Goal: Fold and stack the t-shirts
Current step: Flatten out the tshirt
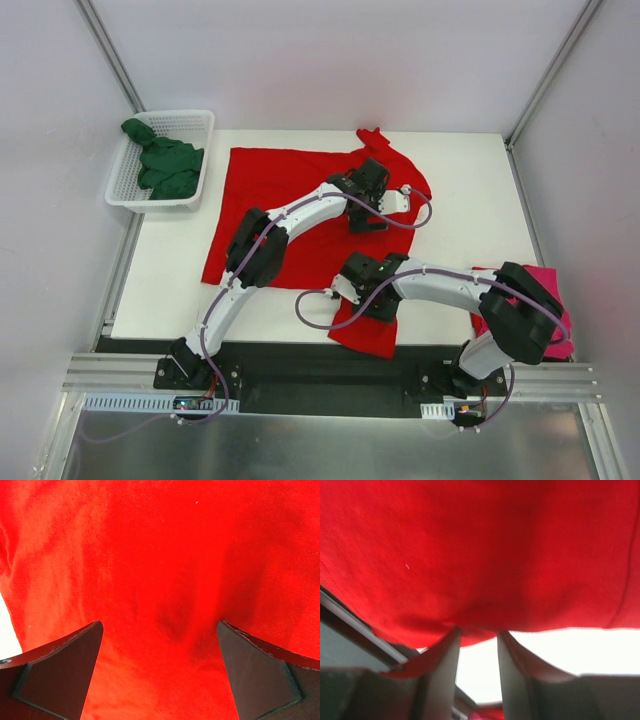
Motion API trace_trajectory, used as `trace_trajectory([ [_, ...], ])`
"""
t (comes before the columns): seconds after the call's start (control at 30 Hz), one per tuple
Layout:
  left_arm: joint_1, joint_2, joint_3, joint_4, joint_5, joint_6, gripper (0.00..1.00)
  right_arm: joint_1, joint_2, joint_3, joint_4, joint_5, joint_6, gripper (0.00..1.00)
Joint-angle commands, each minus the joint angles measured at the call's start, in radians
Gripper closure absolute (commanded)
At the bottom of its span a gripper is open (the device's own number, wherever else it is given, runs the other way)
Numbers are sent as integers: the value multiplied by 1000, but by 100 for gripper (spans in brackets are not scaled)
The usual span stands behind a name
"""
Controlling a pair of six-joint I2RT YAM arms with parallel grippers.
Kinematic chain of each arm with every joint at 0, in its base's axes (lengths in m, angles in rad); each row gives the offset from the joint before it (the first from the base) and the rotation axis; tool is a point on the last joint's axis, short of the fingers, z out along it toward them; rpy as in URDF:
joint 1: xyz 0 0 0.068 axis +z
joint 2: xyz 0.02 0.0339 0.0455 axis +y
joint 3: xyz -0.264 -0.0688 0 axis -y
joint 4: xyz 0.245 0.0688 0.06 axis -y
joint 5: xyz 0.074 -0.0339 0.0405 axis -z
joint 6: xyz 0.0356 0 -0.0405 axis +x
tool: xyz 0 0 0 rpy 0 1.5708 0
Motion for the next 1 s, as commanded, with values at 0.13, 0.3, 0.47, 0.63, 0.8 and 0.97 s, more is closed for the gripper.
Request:
trace_trajectory([
  [0.13, 7, -74, 6, -4, -11, 20, 1, 8, 16, -7, -1, -33, -11, 66],
  [0.3, 7, -73, 6, -4, -10, 17, 1, 8, 21, -1, -21, -47, -28, 91],
  [0.47, 7, -70, 8, -4, -11, 18, 1, 8, 24, 14, -54, -57, -34, 99],
  [0.63, 7, -70, 8, -4, -11, 23, 1, 8, 30, 50, -111, -65, -39, 99],
  [0.8, 7, -70, 8, -4, -13, 23, 1, 13, 47, 88, -185, -162, -34, 99],
  [0.97, 7, -71, 9, -4, -11, 23, 1, 23, 78, 116, -239, -254, -62, 71],
])
